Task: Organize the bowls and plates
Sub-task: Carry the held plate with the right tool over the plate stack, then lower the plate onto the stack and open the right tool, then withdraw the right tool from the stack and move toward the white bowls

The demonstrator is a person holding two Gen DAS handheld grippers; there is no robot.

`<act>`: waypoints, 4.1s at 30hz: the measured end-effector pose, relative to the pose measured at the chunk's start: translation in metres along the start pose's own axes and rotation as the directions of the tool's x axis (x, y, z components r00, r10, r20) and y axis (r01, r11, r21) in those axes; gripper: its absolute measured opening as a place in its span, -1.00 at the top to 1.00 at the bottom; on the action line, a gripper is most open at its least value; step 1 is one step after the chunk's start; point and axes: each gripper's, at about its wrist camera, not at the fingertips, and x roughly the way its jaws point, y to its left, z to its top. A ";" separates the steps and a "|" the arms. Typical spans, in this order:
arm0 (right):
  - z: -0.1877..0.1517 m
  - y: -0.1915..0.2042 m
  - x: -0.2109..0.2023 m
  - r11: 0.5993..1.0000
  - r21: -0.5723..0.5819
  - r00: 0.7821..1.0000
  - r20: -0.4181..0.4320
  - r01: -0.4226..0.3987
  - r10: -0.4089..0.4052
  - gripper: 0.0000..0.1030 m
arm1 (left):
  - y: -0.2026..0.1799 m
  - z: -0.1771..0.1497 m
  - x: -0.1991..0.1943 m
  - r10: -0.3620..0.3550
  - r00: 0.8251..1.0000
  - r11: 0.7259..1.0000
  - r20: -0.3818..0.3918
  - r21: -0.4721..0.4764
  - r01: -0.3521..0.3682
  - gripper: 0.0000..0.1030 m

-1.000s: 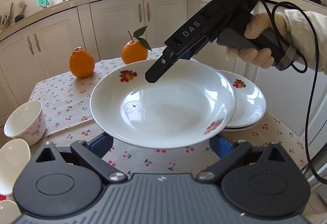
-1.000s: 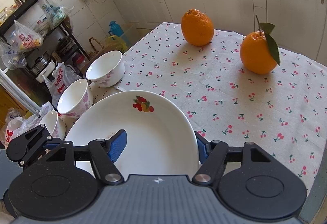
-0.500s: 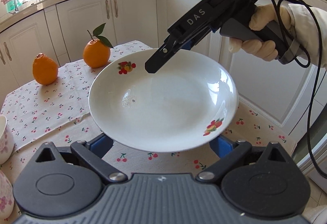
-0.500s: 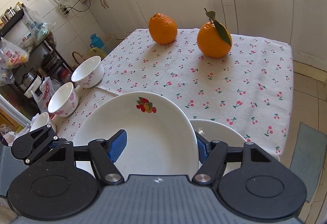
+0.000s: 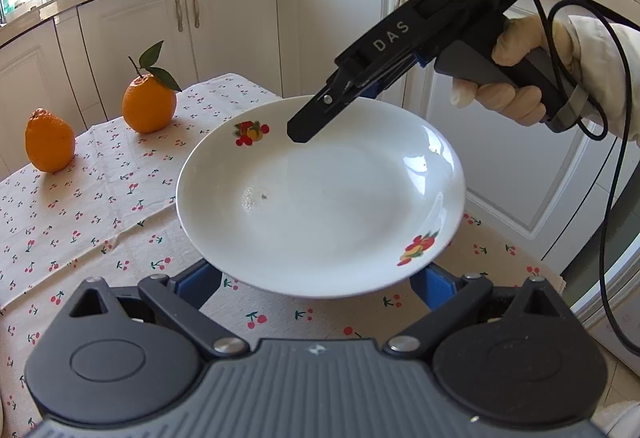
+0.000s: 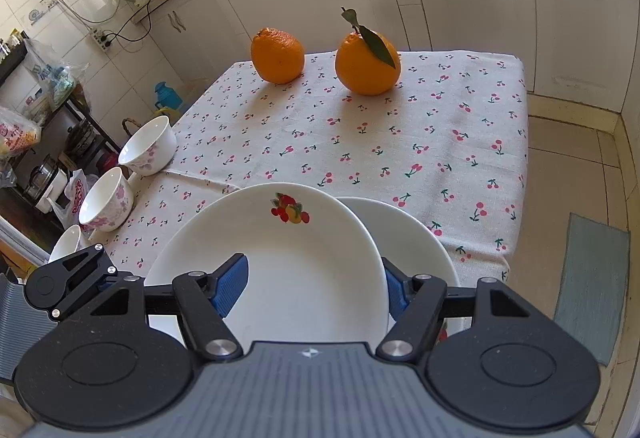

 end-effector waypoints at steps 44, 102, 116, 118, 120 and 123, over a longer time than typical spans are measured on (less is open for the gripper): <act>-0.030 -0.016 -0.021 0.997 0.046 0.998 0.001 0.069 -0.069 -0.47 | 0.003 0.006 0.020 -0.052 0.999 0.999 -0.011 -0.016 0.052 -0.92; -0.039 0.079 -0.030 0.921 -0.129 0.927 0.122 0.368 -0.354 -1.00 | 0.015 -0.012 -0.025 -0.028 0.996 0.999 0.080 -0.035 0.031 -0.96; -0.043 0.183 0.003 0.894 -0.264 0.918 0.267 0.362 -0.293 -1.00 | 0.051 -0.056 -0.110 0.181 0.975 0.980 0.126 -0.109 -0.168 -0.98; -0.043 0.198 0.009 0.897 -0.283 0.926 0.269 0.339 -0.266 -1.00 | 0.057 -0.064 -0.122 0.214 0.969 0.973 0.126 -0.118 -0.199 -0.98; -0.043 0.211 0.016 0.898 -0.303 0.934 0.264 0.318 -0.242 -1.00 | 0.063 -0.073 -0.133 0.239 0.963 0.966 0.122 -0.128 -0.224 -0.98; -0.042 0.229 0.025 0.900 -0.329 0.943 0.263 0.287 -0.205 -1.00 | 0.072 -0.086 -0.149 0.279 0.953 0.955 0.118 -0.139 -0.262 -0.98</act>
